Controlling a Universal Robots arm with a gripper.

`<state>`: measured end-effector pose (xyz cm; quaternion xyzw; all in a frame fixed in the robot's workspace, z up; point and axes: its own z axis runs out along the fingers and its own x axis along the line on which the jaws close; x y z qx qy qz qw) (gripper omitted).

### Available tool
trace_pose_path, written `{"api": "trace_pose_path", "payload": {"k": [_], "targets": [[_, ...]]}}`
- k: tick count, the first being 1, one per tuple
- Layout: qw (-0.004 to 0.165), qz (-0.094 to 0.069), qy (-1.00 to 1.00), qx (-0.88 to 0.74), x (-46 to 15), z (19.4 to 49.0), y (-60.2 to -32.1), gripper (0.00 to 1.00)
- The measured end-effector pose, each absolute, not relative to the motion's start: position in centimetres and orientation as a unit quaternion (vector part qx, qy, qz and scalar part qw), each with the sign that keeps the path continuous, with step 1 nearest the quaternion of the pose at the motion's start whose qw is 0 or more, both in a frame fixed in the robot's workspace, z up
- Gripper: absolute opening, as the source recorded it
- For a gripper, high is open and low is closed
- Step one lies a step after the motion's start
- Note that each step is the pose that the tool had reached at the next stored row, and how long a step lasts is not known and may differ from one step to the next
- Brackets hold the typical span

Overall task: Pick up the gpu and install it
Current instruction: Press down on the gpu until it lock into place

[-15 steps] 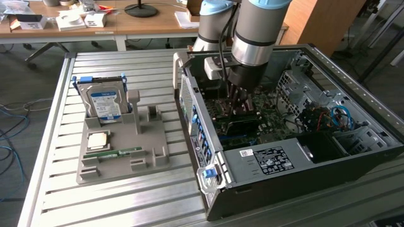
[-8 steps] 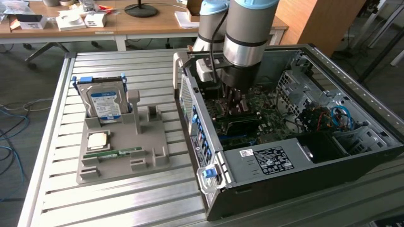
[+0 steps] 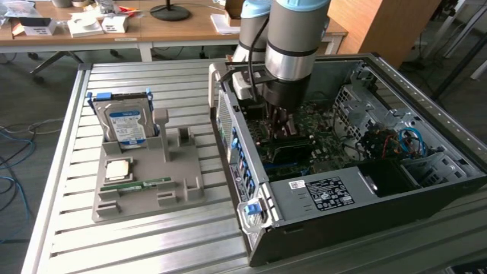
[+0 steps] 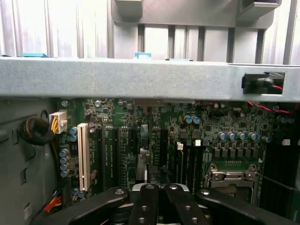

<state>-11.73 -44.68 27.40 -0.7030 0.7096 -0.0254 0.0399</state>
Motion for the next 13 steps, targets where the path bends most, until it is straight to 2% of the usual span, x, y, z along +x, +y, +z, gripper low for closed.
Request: {"api": "trace_pose_path", "payload": {"k": [13], "targets": [[0.048, -0.034, 0.709, -0.703, -15.0, 27.4, -44.7, 0.11]]}}
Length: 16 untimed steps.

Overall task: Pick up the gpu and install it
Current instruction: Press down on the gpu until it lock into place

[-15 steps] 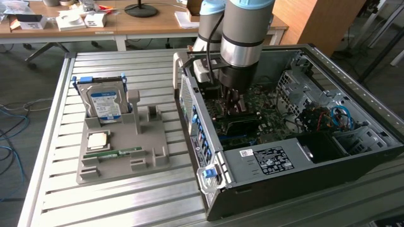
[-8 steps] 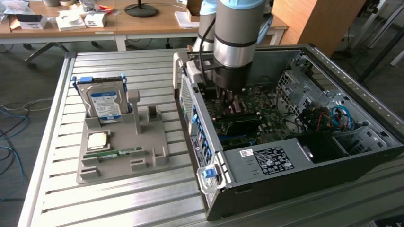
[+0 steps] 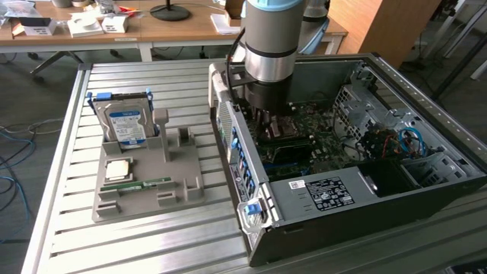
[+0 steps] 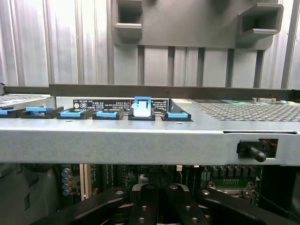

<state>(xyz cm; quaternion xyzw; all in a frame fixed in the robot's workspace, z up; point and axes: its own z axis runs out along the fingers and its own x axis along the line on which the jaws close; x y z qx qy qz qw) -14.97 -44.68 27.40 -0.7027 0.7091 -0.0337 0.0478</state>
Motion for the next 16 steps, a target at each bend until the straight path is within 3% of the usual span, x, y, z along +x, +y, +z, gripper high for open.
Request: {"api": "trace_pose_path", "payload": {"k": [16], "targets": [[0.044, -0.030, 0.710, -0.703, -14.26, 27.89, -44.67, 0.11]]}}
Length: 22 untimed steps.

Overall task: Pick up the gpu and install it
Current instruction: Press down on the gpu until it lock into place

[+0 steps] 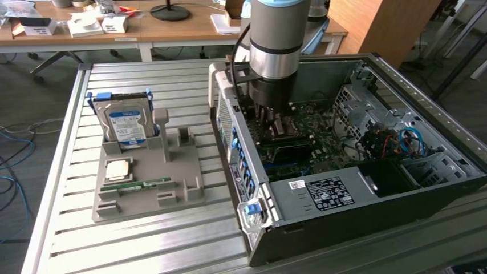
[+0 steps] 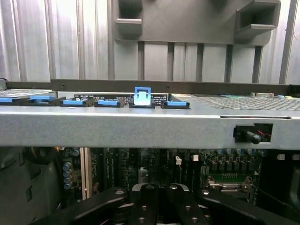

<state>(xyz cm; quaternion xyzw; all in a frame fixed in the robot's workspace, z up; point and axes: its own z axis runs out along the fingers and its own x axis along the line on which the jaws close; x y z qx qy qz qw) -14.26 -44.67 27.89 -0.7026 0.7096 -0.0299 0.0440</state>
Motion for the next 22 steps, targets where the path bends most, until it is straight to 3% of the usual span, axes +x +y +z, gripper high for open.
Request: {"api": "trace_pose_path", "payload": {"k": [11, 22], "targets": [[-0.004, 0.017, 0.711, -0.703, -13.0, 27.9, -44.8, 0.11], [-0.009, 0.022, 0.711, -0.703, -13.0, 28.7, -44.8, 0.11]]}}
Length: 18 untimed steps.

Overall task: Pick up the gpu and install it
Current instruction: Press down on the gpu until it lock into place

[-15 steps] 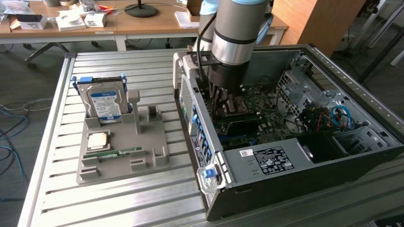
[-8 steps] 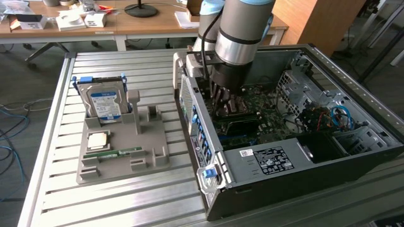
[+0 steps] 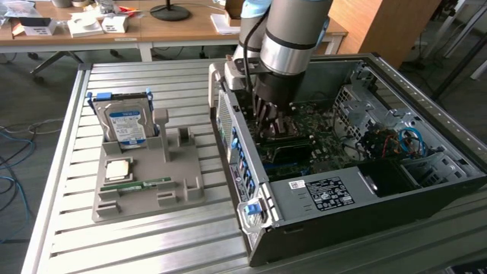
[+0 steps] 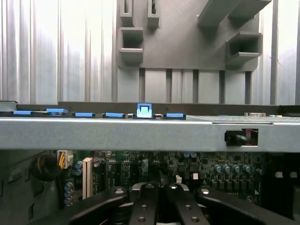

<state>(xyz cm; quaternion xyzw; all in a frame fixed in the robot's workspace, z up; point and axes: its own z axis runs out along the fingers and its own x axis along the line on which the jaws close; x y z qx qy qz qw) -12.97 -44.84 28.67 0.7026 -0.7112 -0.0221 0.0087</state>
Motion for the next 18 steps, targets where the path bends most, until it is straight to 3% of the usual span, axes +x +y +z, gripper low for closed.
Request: {"api": "trace_pose_path", "payload": {"k": [18], "targets": [[0.011, -0.025, -0.690, 0.724, -12.96, 29.17, -44.92, 0.11]]}}
